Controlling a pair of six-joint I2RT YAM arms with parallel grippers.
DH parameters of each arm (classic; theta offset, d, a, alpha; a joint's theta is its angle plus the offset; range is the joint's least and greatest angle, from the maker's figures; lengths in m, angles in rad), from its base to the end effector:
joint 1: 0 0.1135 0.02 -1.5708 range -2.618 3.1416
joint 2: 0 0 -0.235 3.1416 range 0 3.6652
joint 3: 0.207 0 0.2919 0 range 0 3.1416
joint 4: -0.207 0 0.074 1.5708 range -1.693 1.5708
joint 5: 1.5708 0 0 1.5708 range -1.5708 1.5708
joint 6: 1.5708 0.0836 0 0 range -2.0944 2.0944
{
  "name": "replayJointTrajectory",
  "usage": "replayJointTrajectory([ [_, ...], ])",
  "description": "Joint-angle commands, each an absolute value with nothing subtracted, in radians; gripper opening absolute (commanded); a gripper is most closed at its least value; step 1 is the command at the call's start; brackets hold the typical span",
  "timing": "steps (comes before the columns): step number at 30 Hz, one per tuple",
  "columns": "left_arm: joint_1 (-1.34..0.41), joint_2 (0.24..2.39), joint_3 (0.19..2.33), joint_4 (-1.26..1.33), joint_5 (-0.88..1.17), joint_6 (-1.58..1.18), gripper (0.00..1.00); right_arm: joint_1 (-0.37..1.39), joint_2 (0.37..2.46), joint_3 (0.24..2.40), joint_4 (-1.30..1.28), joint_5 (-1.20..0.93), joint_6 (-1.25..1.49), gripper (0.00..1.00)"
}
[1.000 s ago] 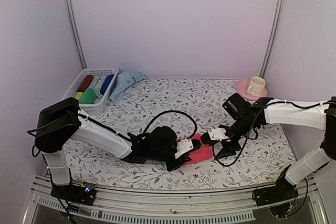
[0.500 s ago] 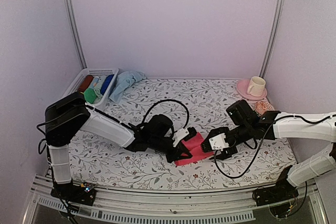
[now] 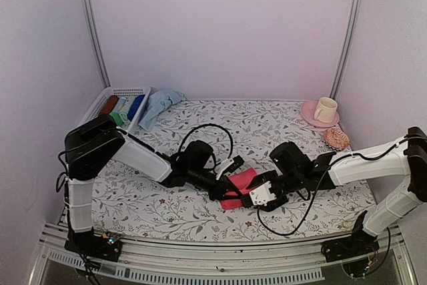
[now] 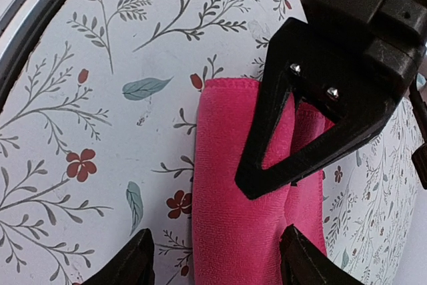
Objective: Roll the towels
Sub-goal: Roll the towel at the center of the board.
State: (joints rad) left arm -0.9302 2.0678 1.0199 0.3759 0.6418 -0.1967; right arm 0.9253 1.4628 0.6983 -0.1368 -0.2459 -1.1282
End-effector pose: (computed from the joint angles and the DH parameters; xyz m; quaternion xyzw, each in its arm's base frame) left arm 0.2211 -0.3803 0.0148 0.4344 0.7487 -0.4604 0.1968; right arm 0.1875 0.2827 0.0711 -0.8229 0.4507 0.0822 0.3361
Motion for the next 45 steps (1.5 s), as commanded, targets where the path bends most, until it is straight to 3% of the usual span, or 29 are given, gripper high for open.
replayJointTrajectory([
  [1,-0.901,2.176,0.995,0.192,0.623,-0.221,0.00,0.948,1.506,0.684,-0.041,-0.164,-1.117,0.63],
  [9,-0.882,2.200,0.998,0.202,0.658,-0.233,0.05,0.962,1.572,0.678,0.007,-0.110,-1.109,0.55],
  [14,-0.873,2.189,0.986,0.206,0.654,-0.234,0.12,0.963,1.606,0.691,-0.015,-0.110,-1.101,0.34],
  [18,-0.867,2.157,0.968,0.212,0.643,-0.223,0.20,0.962,1.631,0.717,-0.062,-0.122,-1.094,0.23],
  [24,-0.866,2.028,0.931,0.192,0.551,-0.167,0.42,0.963,1.657,0.765,-0.150,-0.177,-1.082,0.21],
  [29,-0.867,1.878,0.895,0.173,0.434,-0.123,0.54,0.964,1.687,0.808,-0.239,-0.216,-1.076,0.20],
  [38,-0.913,1.659,0.725,0.291,0.246,-0.022,0.60,0.963,1.732,0.928,-0.436,-0.307,-1.042,0.20],
  [45,-1.071,1.574,0.618,0.413,0.053,0.114,0.63,0.951,1.820,1.056,-0.632,-0.409,-1.026,0.20],
])
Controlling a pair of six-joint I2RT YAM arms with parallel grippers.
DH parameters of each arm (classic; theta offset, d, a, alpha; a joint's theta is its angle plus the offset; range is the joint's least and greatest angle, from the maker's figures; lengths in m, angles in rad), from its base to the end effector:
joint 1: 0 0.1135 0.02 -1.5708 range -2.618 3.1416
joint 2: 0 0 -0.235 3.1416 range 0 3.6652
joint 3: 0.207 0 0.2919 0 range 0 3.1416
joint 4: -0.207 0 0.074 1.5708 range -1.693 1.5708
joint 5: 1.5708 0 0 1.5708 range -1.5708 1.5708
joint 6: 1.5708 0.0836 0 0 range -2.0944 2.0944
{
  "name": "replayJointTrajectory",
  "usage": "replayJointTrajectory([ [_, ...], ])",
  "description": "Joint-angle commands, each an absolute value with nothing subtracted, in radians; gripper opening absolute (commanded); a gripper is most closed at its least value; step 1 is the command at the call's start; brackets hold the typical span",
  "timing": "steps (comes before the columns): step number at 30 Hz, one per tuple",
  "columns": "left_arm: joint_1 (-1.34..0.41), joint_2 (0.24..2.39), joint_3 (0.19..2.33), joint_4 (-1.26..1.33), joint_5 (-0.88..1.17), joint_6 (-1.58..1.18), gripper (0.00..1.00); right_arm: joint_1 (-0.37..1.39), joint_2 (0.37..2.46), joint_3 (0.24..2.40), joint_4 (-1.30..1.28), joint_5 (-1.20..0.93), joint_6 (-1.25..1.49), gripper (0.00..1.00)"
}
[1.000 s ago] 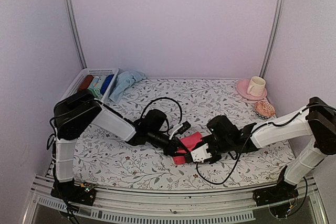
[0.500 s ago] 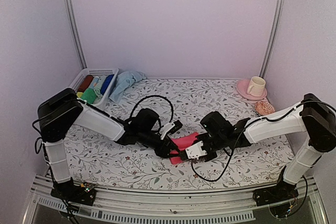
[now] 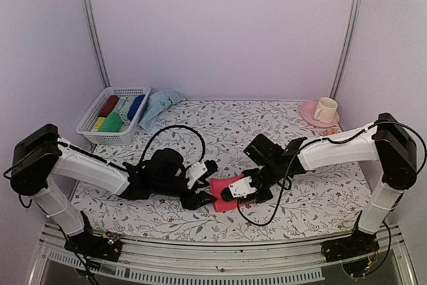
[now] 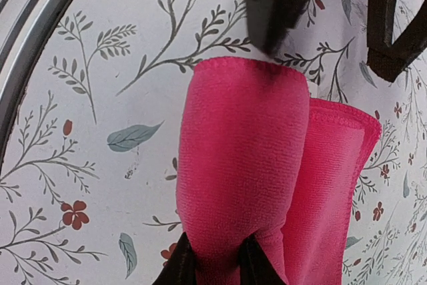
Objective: Roll the towels
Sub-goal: Roll the towel at the center of the board.
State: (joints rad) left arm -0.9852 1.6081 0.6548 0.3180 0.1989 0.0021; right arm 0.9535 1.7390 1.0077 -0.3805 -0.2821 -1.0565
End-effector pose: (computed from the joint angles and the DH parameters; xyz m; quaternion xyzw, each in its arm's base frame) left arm 0.1900 -0.3163 0.0576 0.4603 0.7609 -0.2899 0.3537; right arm 0.2012 0.3237 0.0607 -0.8310 0.4899 0.1251 0.2320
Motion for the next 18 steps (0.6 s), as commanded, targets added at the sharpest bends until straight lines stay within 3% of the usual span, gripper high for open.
replayJointTrajectory([
  [1,-1.094,1.574,0.612,0.423,0.016,0.135,0.63,0.944,1.838,1.081,-0.659,-0.424,-1.025,0.20],
  [18,-1.303,1.707,0.647,0.514,-0.229,0.371,0.64,0.880,2.103,1.415,-1.020,-0.623,-1.021,0.20],
])
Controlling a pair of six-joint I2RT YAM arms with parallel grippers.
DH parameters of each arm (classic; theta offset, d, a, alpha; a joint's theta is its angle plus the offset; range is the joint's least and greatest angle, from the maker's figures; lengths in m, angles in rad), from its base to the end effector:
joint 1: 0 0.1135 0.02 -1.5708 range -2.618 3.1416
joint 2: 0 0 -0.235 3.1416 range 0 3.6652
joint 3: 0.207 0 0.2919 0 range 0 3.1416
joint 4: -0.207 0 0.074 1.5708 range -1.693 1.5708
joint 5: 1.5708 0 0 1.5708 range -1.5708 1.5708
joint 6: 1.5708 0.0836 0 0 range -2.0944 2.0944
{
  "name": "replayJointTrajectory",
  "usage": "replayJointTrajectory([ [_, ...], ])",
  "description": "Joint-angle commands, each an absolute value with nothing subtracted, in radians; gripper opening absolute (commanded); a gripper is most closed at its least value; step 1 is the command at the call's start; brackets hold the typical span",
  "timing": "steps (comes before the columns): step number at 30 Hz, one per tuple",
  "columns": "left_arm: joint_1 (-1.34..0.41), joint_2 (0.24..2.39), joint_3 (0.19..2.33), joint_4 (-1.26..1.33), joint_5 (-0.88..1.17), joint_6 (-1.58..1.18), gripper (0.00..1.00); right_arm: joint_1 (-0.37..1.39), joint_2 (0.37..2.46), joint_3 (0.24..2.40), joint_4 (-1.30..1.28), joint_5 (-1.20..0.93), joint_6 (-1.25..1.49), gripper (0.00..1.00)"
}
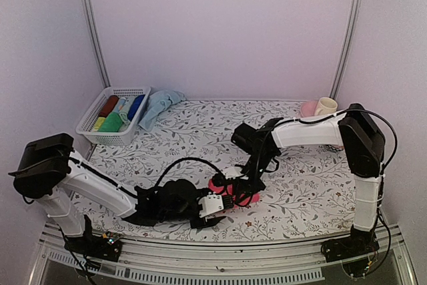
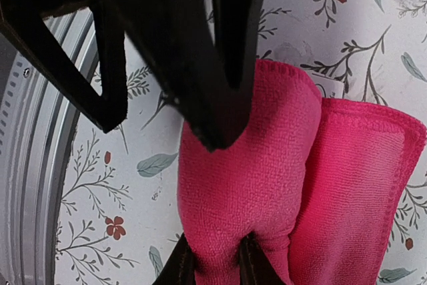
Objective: Roll the towels
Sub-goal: Roll the towel at the center of the board.
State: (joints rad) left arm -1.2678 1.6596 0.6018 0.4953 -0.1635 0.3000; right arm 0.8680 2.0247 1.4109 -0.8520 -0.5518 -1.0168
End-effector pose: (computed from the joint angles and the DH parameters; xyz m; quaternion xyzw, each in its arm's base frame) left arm 0.1221 -0.3450 0.0447 0.5882 0.6458 -0.1607 0.4594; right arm 0.2292 0.3384 0.0648 -0.7857 0.5533 0.2675 0.0706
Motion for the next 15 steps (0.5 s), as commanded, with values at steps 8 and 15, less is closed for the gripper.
replayJointTrajectory([
  [8,-1.322,1.774,0.697,0.512,-0.263,0.397,0.64,0.879,2.133,1.435,-1.075,-0.673,-1.050,0.20],
  [15,-1.323,1.831,0.768,0.401,-0.248,0.382,0.58,0.880,2.137,1.438,-1.063,-0.660,-1.044,0.20],
])
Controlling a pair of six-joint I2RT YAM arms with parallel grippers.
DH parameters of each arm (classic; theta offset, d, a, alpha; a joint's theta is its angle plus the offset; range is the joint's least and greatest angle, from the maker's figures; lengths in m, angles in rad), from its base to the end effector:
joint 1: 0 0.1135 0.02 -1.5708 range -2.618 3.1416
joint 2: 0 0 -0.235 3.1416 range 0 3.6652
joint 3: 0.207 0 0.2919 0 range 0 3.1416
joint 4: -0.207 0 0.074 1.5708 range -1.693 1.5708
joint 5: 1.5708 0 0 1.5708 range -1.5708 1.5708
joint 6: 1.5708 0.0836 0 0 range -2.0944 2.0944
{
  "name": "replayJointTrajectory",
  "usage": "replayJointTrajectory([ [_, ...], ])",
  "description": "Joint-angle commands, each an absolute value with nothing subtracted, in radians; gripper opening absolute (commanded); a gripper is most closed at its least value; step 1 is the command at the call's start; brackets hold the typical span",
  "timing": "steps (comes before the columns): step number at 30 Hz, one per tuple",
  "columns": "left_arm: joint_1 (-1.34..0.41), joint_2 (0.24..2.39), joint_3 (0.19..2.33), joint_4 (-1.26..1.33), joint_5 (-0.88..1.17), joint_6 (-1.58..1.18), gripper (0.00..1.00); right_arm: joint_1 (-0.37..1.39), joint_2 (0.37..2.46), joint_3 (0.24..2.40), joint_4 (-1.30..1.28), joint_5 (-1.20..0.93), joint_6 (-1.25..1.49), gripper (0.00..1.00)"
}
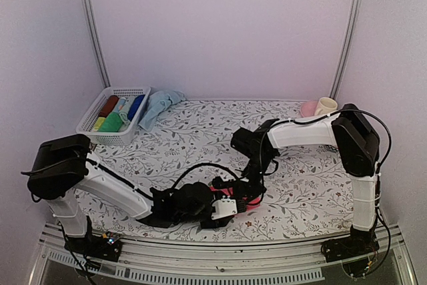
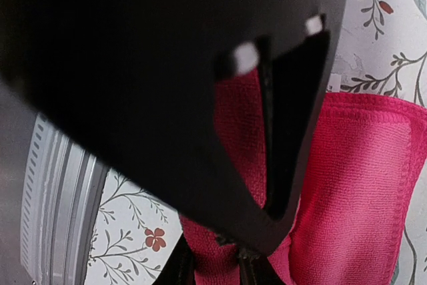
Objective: Roll the towels
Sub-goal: Roll the towel at the center of the board.
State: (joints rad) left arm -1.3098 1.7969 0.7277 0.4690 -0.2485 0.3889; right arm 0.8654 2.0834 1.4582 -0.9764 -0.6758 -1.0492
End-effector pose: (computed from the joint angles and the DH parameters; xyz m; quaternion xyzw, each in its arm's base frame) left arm 0.1206 -0.3720 0.0333 0.6209 0.6231 -0.1075 0.4634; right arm 0.2180 0.3367 0.0606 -0.7684 0.5473 0.3314 0.0160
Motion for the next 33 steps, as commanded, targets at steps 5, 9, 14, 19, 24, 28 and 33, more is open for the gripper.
replayJointTrajectory([
  [5,-1.312,1.843,0.785,0.333,-0.192,0.325,0.25,0.875,2.120,1.431,-1.035,-0.631,-1.026,0.20],
  [9,-1.296,1.851,0.798,0.290,-0.136,0.269,0.05,0.859,2.081,1.418,-0.999,-0.604,-1.009,0.29],
  [14,-1.257,1.854,0.805,0.261,-0.057,0.194,0.00,0.804,1.989,1.376,-0.925,-0.541,-0.974,0.55],
  [19,-1.200,1.863,0.812,0.255,0.027,0.073,0.00,0.701,1.862,1.342,-0.851,-0.479,-0.919,0.99],
  [24,-1.175,1.901,0.836,0.263,0.057,-0.054,0.00,0.575,1.753,1.310,-0.774,-0.402,-0.851,0.99],
  [28,-1.169,1.974,0.909,0.226,0.033,-0.171,0.00,0.499,1.650,1.241,-0.628,-0.280,-0.752,0.99],
  [33,-1.159,2.064,0.992,0.177,-0.006,-0.304,0.00,0.450,1.573,1.162,-0.517,-0.174,-0.636,0.99],
])
